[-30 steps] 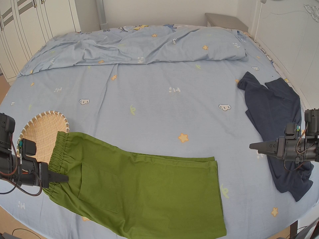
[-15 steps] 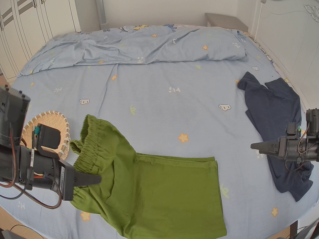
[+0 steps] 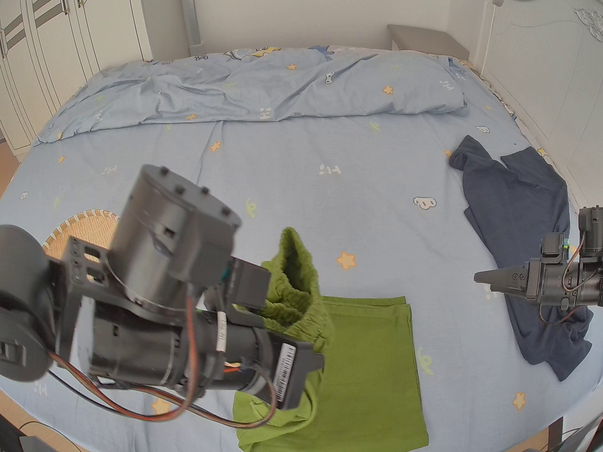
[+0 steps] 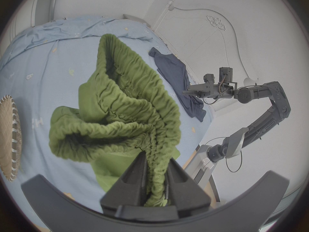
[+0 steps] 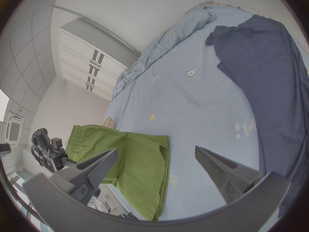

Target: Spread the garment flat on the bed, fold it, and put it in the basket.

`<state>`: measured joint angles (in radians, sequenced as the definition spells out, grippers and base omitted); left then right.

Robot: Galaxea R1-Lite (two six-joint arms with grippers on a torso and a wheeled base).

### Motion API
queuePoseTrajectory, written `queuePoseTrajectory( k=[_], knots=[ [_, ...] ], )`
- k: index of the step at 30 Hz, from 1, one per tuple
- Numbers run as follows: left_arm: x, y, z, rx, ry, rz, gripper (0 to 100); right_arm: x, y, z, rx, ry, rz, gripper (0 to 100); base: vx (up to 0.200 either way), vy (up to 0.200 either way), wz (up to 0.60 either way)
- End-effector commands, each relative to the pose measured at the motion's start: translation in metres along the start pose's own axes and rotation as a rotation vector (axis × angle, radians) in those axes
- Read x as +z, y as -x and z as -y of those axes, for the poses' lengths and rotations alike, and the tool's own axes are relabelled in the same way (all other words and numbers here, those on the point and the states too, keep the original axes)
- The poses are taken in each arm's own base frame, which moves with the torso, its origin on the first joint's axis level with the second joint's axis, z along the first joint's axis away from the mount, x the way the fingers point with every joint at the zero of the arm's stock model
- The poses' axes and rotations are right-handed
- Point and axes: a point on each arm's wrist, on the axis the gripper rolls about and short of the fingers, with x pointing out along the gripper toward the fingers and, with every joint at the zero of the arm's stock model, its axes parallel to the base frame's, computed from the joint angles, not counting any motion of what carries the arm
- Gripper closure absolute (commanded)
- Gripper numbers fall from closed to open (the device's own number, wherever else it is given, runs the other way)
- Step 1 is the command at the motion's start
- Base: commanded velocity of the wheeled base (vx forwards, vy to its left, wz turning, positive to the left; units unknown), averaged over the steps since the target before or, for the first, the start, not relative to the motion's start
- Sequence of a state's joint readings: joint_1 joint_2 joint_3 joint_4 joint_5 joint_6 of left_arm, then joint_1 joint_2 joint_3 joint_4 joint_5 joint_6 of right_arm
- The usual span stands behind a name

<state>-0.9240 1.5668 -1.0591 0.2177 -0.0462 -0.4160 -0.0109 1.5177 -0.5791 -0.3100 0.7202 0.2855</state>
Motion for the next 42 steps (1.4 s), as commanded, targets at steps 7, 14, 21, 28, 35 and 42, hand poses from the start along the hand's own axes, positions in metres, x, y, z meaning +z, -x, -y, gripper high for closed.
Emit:
queuePoseTrajectory(
  k=[7,14,21,28,35,42],
  knots=[
    [-0.016,-0.039,0.017,-0.012,-0.034,-0.104,100,-0.001,-0.002,0.001,0.000,-0.001,-0.007,0,0.000,0.000,0.00],
    [-0.016,-0.054,0.019,-0.016,-0.039,-0.125,100,-0.002,-0.001,0.002,-0.002,-0.004,-0.008,0,0.000,0.000,0.00],
    [-0.019,-0.073,0.028,-0.058,-0.060,-0.083,100,-0.001,-0.002,0.002,-0.002,-0.002,-0.008,0,0.000,0.000,0.00],
    [-0.024,-0.086,0.031,-0.058,-0.069,-0.103,0,-0.001,-0.002,0.002,-0.003,-0.003,-0.009,0,0.000,0.000,0.00],
    [-0.020,-0.092,0.035,-0.107,-0.062,-0.008,0,-0.002,-0.002,0.003,-0.005,-0.004,-0.010,0,0.000,0.000,0.00],
    [-0.007,-0.086,0.010,-0.133,-0.011,0.188,0,-0.003,-0.003,0.002,0.001,-0.002,-0.018,0,0.000,0.000,0.00]
  ],
)
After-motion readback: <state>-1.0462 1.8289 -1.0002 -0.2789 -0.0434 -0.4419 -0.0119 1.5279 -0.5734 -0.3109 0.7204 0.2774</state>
